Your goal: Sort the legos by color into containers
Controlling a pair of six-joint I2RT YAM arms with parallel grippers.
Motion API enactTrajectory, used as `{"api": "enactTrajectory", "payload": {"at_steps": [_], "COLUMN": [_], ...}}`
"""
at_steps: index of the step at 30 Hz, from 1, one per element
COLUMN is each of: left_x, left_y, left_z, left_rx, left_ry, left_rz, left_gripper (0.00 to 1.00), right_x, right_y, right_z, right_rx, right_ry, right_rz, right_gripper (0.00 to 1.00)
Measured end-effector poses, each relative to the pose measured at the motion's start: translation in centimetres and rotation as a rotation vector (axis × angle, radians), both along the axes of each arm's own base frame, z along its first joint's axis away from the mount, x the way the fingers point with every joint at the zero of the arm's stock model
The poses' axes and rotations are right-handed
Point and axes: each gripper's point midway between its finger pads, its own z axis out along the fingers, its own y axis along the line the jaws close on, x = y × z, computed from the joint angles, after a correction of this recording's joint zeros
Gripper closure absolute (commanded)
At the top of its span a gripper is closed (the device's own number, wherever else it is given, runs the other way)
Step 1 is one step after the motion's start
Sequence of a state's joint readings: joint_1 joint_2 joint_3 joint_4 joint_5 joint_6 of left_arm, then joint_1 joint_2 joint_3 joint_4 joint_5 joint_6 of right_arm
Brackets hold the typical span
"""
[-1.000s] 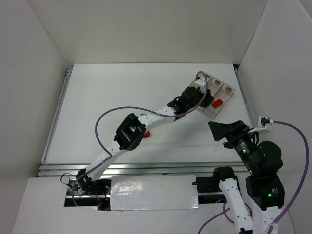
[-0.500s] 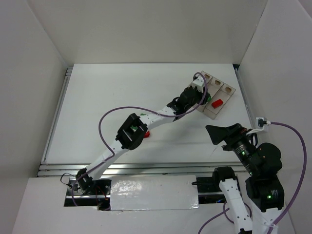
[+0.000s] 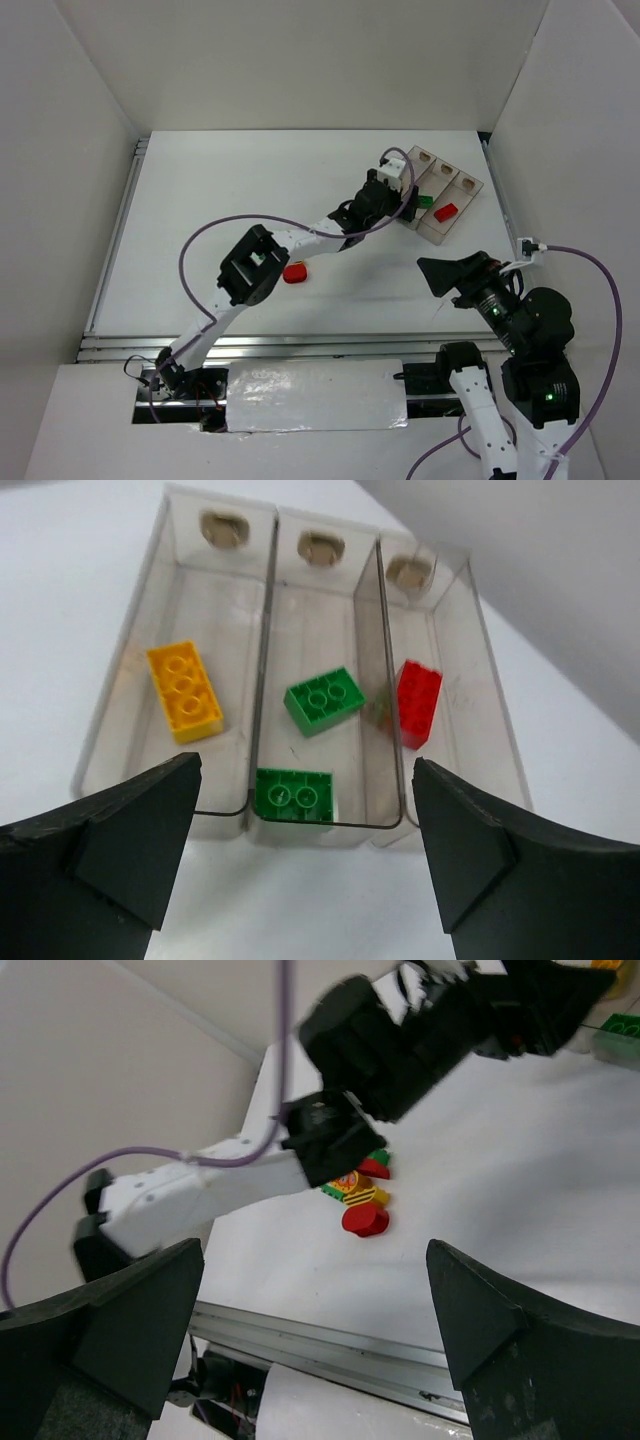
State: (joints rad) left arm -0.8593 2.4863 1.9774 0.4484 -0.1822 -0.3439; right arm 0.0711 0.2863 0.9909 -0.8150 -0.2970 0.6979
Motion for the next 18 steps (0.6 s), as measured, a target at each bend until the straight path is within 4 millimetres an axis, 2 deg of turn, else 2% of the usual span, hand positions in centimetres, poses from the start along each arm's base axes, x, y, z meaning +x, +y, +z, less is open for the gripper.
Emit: {"api": "enactTrajectory", "payload": {"at_steps": [2, 4, 6, 8, 10, 11, 13, 14, 16, 18], "left_x": [-0.5, -0.9, -1.8, -3.2, -4.5, -5.3, -6.5, -7.2, -9.3, -12.2], "left_y": [1.4, 3.4, 6.1, 10.4, 15.3, 18.4, 24.9, 28.2, 34.4, 38.2], "left_z": [3.4, 8.6, 15.4, 22.0, 26.8, 28.5, 29.8, 29.3, 26.4, 22.6], "left_rx": [-0.01, -0.029, -0.07, -0.113, -0.166, -0.186, -0.204, -0.196, -0.139, -0.063], "left_ry": [-0.014, -0.032, -0.065, -0.07, -0.051, -0.022, 0.036, 0.066, 0.141, 0.222], "left_rz": [0.033, 0.084, 0.145, 0.236, 0.33, 0.384, 0.507, 0.57, 0.703, 0.775], "left_gripper": [0.0, 0.01, 0.0, 0.01, 0.0, 0.0, 0.0, 0.0, 0.0, 0.01], "right_x": [0.3, 0.8, 1.4, 2.4, 3.5, 4.3, 5.7, 6.6, 7.5, 8.0], "right_y": [0.1, 0.3, 0.7, 1.1, 1.3, 1.5, 1.8, 2.2, 3.9, 6.2], "right_z": [-0.3, -0.7, -1.5, -2.9, -4.2, -5.2, -6.8, -7.8, -9.5, -11.2], "right_rx": [-0.003, -0.007, -0.007, -0.008, -0.009, -0.012, -0.018, -0.029, -0.067, -0.145], "right_ry": [0.012, 0.022, 0.037, 0.077, 0.123, 0.157, 0.225, 0.268, 0.333, 0.401], "right_rz": [0.007, 0.019, 0.039, 0.061, 0.074, 0.079, 0.089, 0.1, 0.15, 0.203], "right_gripper": [0.0, 0.01, 0.0, 0.0, 0.0, 0.0, 0.01, 0.0, 0.0, 0.0]}}
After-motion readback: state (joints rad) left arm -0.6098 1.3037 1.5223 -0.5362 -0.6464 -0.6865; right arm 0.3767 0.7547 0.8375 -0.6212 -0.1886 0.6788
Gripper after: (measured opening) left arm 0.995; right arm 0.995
